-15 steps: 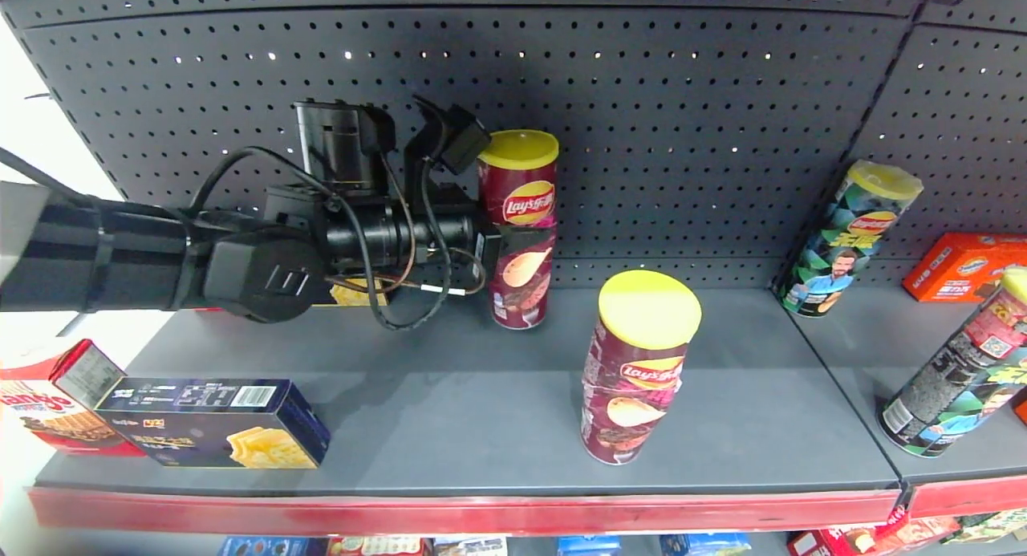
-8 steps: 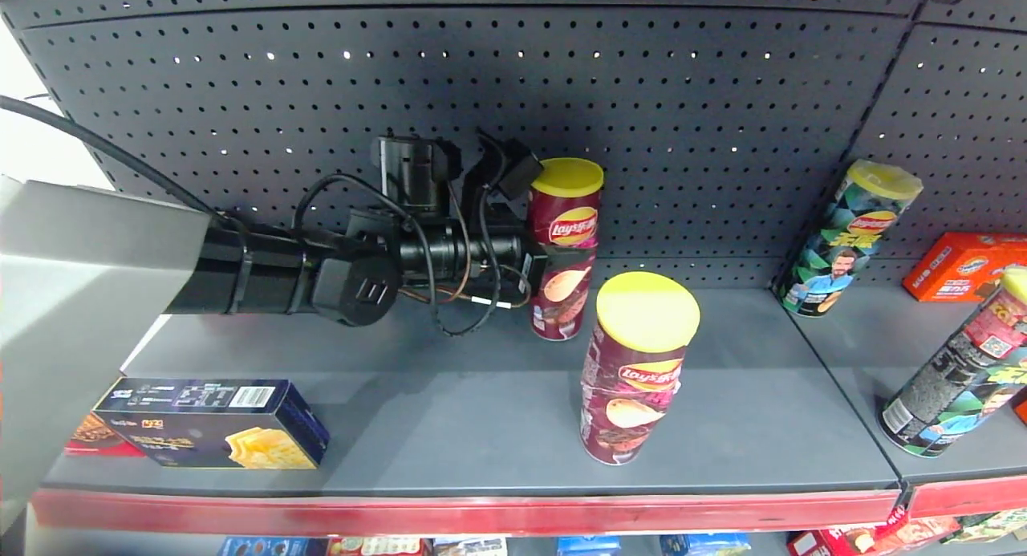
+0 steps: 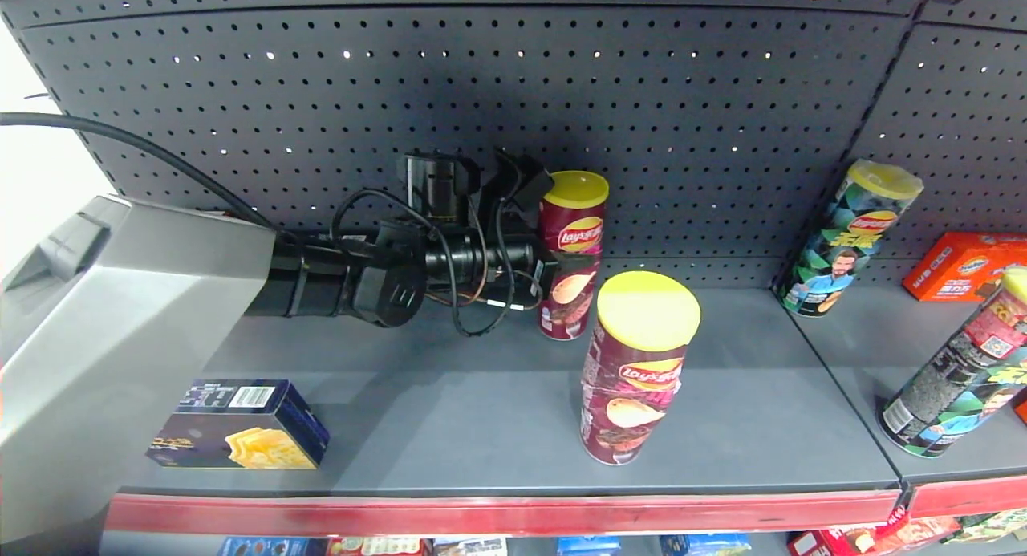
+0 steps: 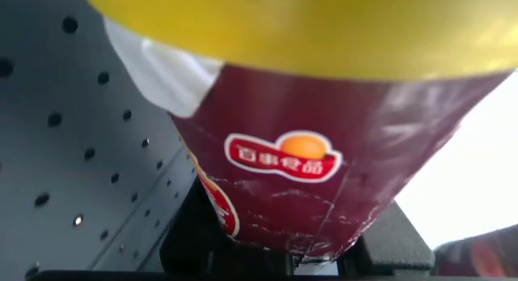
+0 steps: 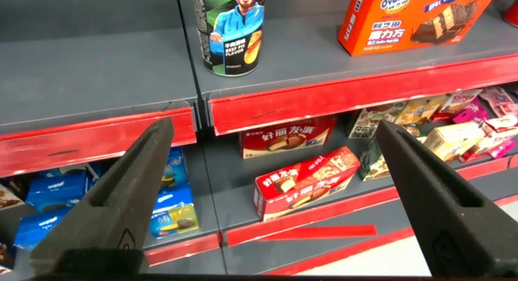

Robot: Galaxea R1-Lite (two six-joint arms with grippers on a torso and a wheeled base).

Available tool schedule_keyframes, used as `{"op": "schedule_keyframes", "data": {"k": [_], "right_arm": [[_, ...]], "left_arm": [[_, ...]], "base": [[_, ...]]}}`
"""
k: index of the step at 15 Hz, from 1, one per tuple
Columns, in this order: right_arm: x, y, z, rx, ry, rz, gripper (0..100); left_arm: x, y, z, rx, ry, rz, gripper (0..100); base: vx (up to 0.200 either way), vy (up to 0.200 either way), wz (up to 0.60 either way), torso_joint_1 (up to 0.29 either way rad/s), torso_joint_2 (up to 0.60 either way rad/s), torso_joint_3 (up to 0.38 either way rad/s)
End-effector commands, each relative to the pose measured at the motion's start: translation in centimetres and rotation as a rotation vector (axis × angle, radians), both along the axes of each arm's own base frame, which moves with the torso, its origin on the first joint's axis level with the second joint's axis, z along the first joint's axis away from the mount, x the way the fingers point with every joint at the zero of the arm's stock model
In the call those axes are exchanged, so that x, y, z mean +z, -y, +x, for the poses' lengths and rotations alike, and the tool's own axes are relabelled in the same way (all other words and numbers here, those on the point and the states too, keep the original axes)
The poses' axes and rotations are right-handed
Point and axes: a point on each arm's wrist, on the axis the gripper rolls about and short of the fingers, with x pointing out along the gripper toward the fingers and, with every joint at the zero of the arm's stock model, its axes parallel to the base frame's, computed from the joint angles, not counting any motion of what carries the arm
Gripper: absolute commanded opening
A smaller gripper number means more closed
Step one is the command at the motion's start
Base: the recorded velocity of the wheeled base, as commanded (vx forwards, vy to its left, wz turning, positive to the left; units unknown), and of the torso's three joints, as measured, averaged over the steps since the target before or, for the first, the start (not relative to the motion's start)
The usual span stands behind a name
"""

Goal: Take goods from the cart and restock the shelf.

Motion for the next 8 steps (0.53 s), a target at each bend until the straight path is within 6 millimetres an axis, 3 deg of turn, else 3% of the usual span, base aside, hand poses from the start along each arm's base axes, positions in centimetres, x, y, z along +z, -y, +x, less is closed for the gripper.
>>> {"op": "schedule_keyframes", "data": {"k": [1, 8], "right_arm": [[0.0, 0.0, 0.0, -0.001, -0.002, 0.000, 100], [0.0, 0.0, 0.0, 0.001, -0.001, 0.000, 100]], "left_arm": [[-0.5, 0.4, 0.9, 0.002, 0.007, -0.004, 0], [-1.0, 0.0, 2.3, 0.023, 0.021, -0.009, 0]], "base": [[0.000, 0.000, 0.00, 0.000, 0.00, 0.000], [0.000, 0.000, 0.00, 0.000, 0.00, 0.000]]}}
